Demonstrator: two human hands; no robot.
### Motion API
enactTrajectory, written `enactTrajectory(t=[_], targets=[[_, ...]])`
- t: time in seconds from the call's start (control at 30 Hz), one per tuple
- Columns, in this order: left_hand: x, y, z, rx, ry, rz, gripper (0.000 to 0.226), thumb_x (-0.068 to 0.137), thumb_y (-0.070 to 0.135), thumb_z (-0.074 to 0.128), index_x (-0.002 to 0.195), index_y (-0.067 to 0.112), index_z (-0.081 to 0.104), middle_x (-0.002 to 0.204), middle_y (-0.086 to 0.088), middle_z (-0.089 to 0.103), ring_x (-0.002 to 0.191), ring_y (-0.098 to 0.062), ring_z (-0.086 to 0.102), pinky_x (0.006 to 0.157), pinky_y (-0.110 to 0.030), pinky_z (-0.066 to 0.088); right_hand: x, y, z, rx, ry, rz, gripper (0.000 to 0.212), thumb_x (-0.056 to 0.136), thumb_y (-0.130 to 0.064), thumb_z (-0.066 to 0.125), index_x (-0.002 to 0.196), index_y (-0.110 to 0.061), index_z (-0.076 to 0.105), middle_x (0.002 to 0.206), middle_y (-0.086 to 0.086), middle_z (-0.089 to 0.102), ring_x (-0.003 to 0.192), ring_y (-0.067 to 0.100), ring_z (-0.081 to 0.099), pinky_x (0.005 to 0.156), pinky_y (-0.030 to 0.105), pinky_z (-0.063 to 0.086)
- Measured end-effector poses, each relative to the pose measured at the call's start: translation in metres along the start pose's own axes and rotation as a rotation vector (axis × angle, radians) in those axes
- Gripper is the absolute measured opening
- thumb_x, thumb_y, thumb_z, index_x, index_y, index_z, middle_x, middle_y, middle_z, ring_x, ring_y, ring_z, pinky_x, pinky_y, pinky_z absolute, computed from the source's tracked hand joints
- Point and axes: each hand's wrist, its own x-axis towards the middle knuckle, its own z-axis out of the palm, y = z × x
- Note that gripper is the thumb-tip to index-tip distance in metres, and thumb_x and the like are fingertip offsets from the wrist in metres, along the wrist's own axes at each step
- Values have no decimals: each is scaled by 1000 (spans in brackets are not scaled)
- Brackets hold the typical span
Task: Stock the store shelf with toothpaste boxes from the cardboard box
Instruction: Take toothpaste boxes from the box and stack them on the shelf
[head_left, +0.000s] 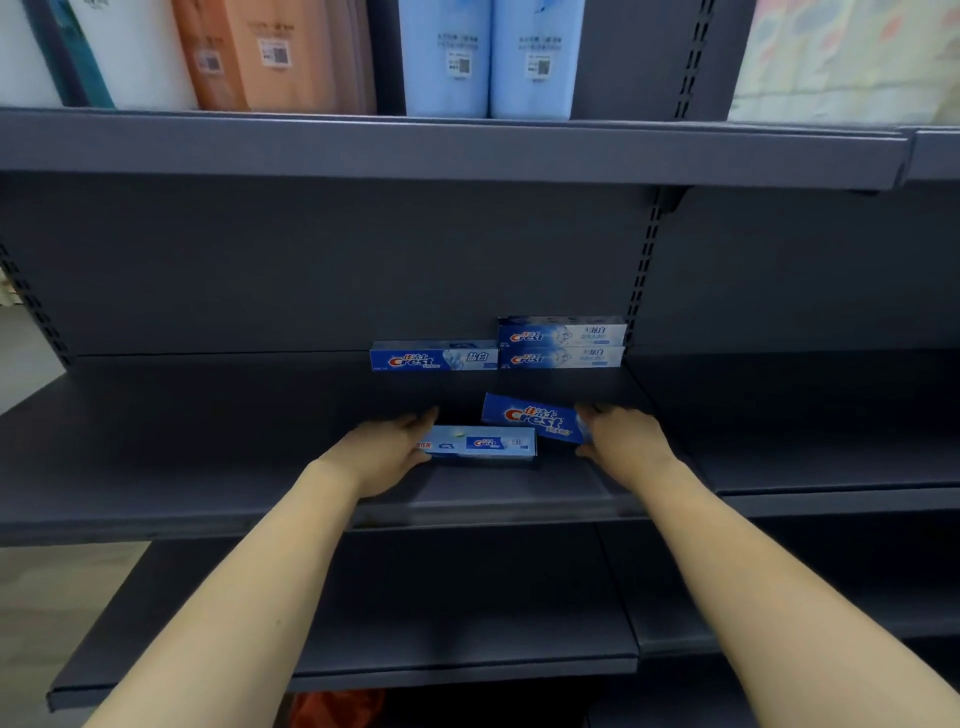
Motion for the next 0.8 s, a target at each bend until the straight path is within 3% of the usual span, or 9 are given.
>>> enactTrajectory(t=[0.13,0.3,0.5,0.63,0.8], targets=[[5,5,-8,-13,-115,-51,59,103,36,24,151,19,-5,159,-3,6,143,-23,19,115,-33,21,6,8,0,48,-39,-73,60,92,-41,55,142,-17,33,137,6,48,118,28,53,86,34,47],[10,5,-3,-54,-152,-78,59,103,37,21,150,19,-8,159,-1,-3,146,-23,1,119,-35,6,9,15,2,154,-99,-114,67,93,-45,51,148,-16,25,147,7,39,126,28,46,97,35,45],[17,-3,4,-53,-167,-86,65,100,46,23,150,20,-10,159,0,-8,146,-22,-4,119,-43,8,11,16,5,206,-126,-121,68,93,-47,48,148,-15,23,147,7,38,128,27,44,100,36,43],[15,7,-1,-32,-125,-73,78,95,58,26,151,16,-8,158,1,-7,146,-18,-2,120,-38,5,15,19,0,246,-172,-116,60,98,-46,37,147,-14,25,147,8,39,128,28,43,102,36,41],[26,28,-11,-66,-78,-34,70,98,53,21,151,14,-2,159,-1,-3,146,-15,0,119,-29,1,23,31,-12,269,-218,-72,48,103,-33,24,146,-13,29,150,9,34,134,28,36,108,36,33]])
